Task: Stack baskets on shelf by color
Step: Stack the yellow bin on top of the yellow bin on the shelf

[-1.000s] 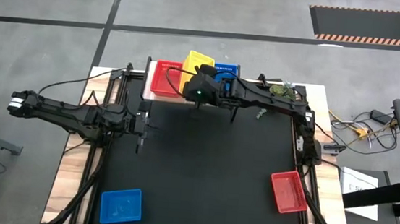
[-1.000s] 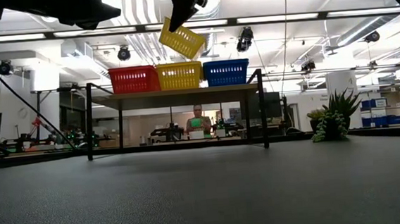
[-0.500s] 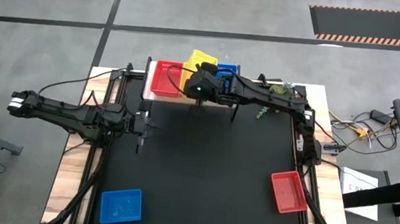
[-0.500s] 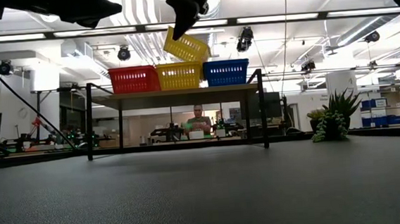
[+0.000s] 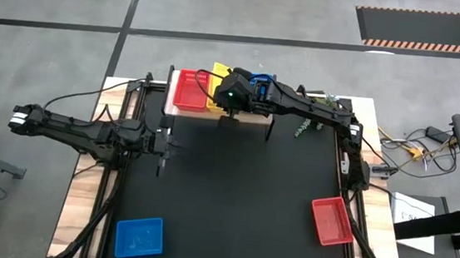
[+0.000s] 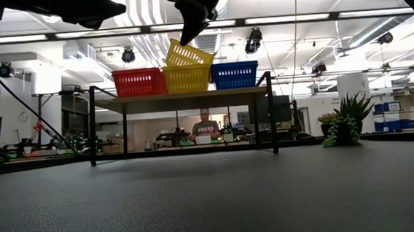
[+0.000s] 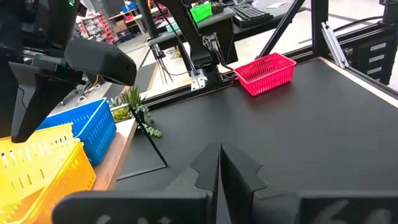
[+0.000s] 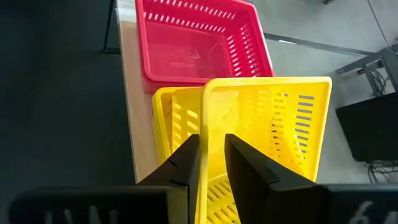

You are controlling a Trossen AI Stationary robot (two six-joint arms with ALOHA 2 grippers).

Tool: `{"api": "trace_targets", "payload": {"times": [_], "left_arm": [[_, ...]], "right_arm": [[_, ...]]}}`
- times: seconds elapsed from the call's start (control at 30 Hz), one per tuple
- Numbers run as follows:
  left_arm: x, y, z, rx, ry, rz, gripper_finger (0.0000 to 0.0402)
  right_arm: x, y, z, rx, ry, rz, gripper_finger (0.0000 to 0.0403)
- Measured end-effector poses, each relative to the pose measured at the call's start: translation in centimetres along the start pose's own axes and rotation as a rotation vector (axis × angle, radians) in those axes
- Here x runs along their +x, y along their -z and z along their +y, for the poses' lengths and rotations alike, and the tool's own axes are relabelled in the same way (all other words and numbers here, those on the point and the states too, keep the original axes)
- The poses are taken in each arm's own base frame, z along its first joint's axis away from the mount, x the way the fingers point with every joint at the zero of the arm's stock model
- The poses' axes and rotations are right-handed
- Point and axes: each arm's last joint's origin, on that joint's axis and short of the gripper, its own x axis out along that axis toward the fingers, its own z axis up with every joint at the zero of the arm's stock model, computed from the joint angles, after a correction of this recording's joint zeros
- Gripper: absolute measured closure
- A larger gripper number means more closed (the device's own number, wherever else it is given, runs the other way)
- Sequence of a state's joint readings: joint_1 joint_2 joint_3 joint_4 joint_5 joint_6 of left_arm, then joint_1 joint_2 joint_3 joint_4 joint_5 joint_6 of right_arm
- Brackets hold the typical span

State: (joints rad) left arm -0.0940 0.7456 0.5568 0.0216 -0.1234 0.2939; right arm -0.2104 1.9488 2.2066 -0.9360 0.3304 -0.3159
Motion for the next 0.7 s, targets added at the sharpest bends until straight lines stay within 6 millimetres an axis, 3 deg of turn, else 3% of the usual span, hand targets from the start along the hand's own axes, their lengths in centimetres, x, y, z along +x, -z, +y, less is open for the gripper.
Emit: {"api": "trace_targets", "payload": {"times": [0.7], "left_arm": [[0.0,-0.1,0.0,0.000,-0.002,-0.006,0.0402]], "right_arm": [[-1.6,-0.7,-0.5,0.037,0.019,-0.070,0.0330]]}}
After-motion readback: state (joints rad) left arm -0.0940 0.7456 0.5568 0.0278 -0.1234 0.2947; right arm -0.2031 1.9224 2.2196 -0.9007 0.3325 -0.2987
